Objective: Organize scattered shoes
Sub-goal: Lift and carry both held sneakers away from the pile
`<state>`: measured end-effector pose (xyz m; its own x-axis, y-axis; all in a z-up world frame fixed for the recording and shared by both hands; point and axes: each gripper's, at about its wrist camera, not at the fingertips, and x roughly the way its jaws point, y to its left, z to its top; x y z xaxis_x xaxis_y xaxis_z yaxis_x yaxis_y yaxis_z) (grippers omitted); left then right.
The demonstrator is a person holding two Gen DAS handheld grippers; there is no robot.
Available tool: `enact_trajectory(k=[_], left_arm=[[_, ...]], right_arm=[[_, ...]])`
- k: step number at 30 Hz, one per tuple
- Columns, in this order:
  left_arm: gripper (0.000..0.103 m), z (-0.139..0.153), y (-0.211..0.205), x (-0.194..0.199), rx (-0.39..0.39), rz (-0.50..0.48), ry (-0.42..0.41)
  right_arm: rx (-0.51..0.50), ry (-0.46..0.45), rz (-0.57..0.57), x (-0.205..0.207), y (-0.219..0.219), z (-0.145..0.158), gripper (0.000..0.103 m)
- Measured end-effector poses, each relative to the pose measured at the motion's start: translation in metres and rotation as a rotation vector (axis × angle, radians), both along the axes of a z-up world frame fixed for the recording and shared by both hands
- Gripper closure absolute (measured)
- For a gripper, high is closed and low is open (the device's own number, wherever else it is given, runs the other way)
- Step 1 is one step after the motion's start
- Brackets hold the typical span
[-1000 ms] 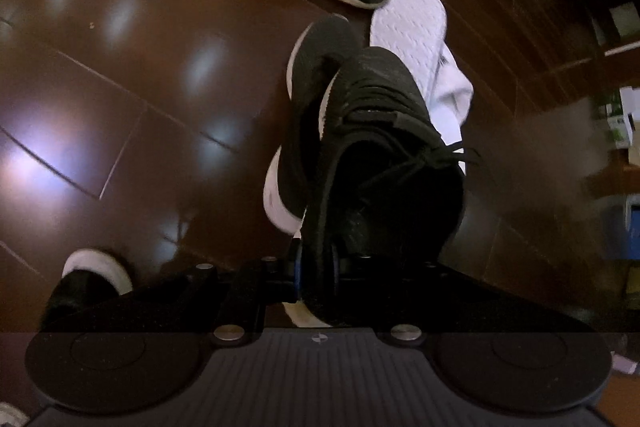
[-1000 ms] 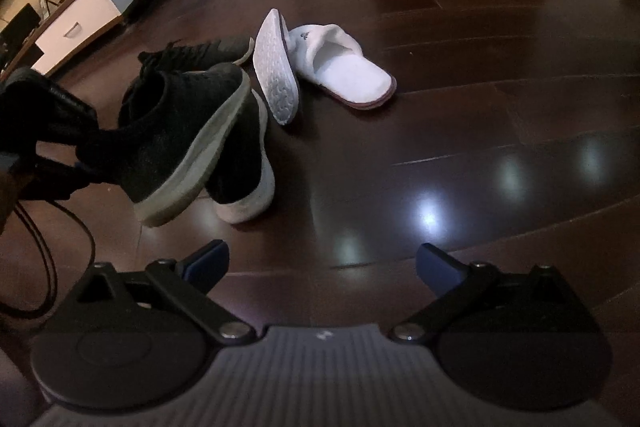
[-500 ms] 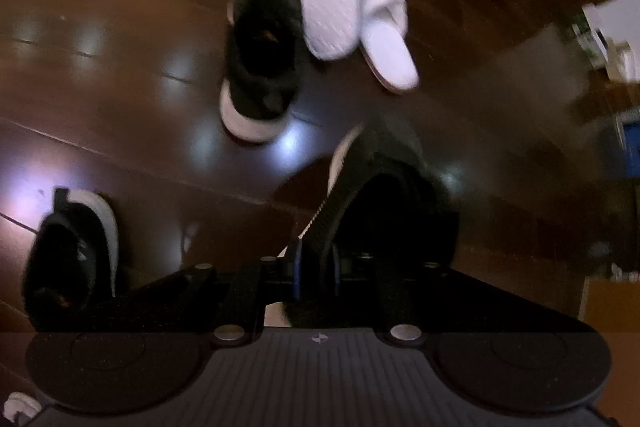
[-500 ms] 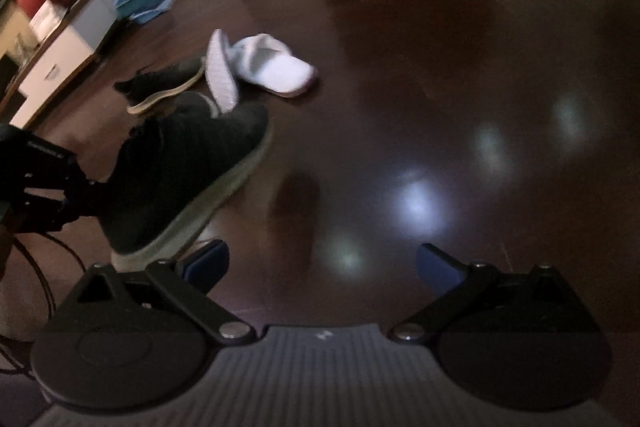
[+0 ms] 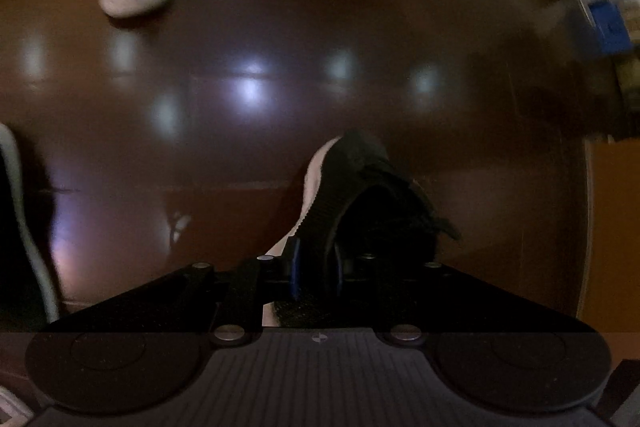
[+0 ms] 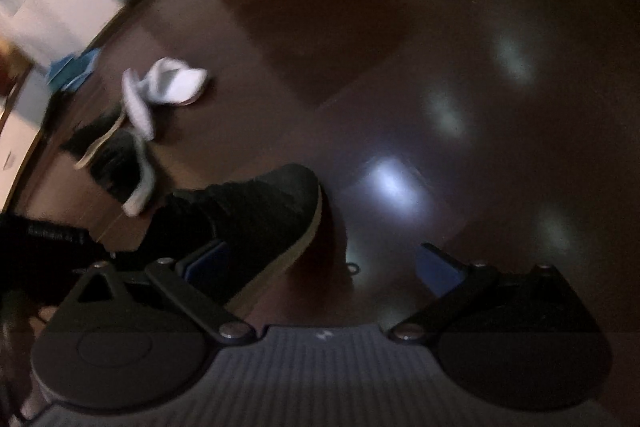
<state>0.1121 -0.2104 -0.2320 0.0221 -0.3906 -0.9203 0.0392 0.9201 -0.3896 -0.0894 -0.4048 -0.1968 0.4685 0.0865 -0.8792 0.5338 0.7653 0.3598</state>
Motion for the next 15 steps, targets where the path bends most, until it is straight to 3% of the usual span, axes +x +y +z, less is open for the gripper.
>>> enact_trajectory(k=[6,15], left_arm=[[0.083,-0.023,-0.045,-0.050,-0.003,-0.117,0.031],[0.094,-0.067,-0.068,-0.108,0.080,-0.227,0.110]], right_arm=[[0.030,0.048,-0.115,-0.038,-0.015,-0.019,0.002],[0.050,0.100,-0.112,-0.046,-0.008,-0.038,0.002]])
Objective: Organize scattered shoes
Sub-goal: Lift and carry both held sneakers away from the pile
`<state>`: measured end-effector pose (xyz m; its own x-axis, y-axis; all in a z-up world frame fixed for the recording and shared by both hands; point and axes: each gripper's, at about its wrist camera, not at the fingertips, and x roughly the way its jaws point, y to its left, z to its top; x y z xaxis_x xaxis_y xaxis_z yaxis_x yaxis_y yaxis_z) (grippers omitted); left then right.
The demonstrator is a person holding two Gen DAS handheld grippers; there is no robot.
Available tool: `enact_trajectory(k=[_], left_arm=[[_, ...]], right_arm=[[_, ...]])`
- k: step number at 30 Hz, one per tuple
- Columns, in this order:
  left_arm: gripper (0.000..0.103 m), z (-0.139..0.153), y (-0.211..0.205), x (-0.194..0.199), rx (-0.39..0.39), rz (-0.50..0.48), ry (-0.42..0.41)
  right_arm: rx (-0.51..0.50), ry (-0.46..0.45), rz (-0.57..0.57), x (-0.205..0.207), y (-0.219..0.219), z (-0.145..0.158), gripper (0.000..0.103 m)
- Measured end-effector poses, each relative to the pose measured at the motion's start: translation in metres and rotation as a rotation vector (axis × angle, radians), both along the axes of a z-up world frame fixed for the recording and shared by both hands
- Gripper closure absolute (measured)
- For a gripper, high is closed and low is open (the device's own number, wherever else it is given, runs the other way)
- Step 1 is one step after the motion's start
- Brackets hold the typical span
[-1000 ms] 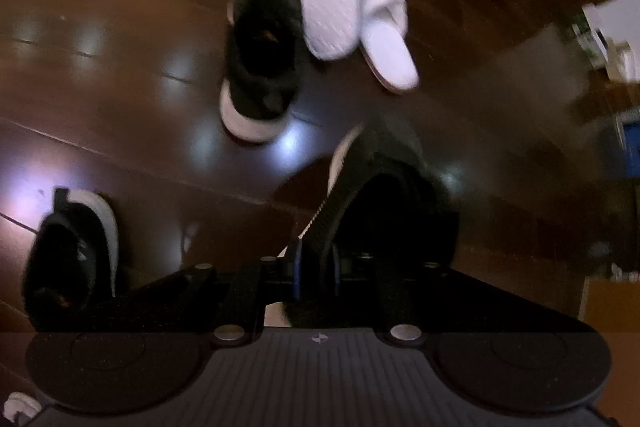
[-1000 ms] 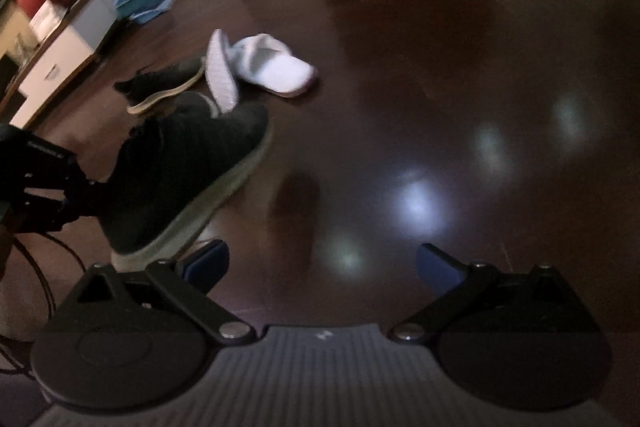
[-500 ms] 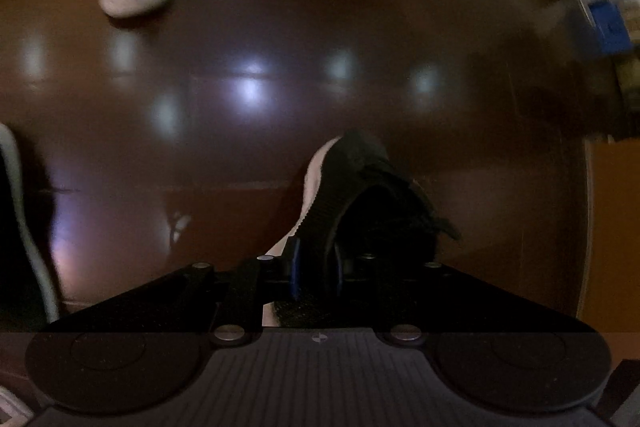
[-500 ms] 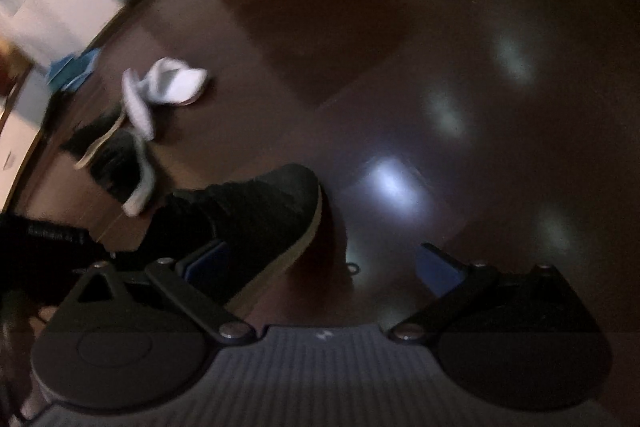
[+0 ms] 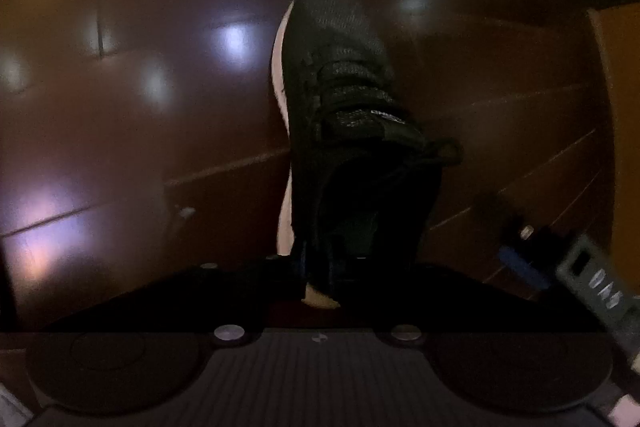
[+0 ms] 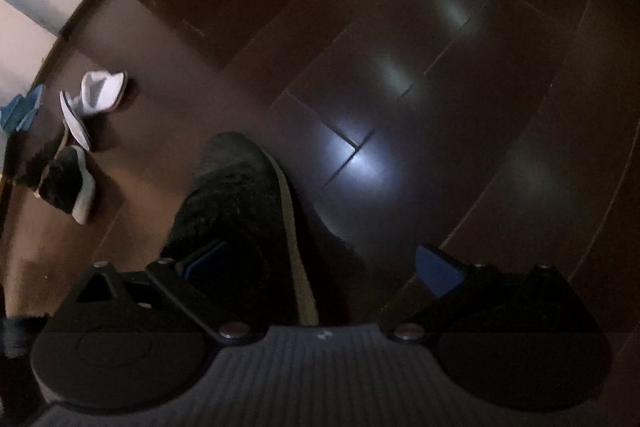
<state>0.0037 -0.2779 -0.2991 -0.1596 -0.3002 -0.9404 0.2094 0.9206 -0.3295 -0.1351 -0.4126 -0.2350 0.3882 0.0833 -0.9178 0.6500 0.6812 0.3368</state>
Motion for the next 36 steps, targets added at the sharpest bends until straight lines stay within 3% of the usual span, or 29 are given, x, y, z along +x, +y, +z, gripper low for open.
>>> enact_trajectory(k=[3,6,7,8,9,13,19,23,26,31,34,36], left_arm=[[0.094,-0.008,0.001,-0.008,0.007,-0.013,0.009],[0.085,-0.007,0.004,-0.010,-0.002,-0.026,-0.010],[0.067,-0.004,0.005,-0.012,0.004,-0.032,-0.033],[0.039,-0.002,0.007,-0.013,0.012,-0.035,-0.049],[0.030,0.002,0.009,-0.014,0.021,-0.038,-0.070],[0.020,0.014,0.025,-0.018,0.027,-0.040,-0.121],[0.018,0.039,0.066,-0.029,0.037,0.014,-0.186],[0.018,0.058,0.097,-0.031,0.076,0.055,-0.233],[0.018,0.082,0.131,-0.031,0.114,0.098,-0.280],[0.018,0.117,0.181,-0.026,0.159,0.244,-0.317],[0.018,0.140,0.205,-0.011,0.179,0.313,-0.331],[0.018,0.157,0.223,-0.023,0.208,0.349,-0.344]], right_arm=[[0.018,0.010,0.006,0.002,0.004,-0.005,0.002],[0.042,0.022,0.009,-0.002,0.011,-0.010,0.002],[0.061,0.029,0.005,-0.002,0.013,-0.013,0.002],[0.079,0.036,0.001,-0.003,0.016,-0.016,0.002],[0.098,0.043,-0.004,-0.003,0.018,-0.019,0.002],[0.215,0.056,-0.081,-0.009,0.022,-0.032,0.003],[0.306,0.087,-0.175,-0.021,0.026,-0.041,0.010],[0.402,0.120,-0.268,-0.026,0.029,-0.055,0.034],[0.415,0.130,-0.321,-0.029,0.030,-0.059,0.041],[0.361,0.175,-0.323,-0.025,0.041,-0.060,0.060],[0.316,0.162,-0.322,-0.030,0.042,-0.054,0.066],[0.271,0.162,-0.312,-0.033,0.041,-0.048,0.070]])
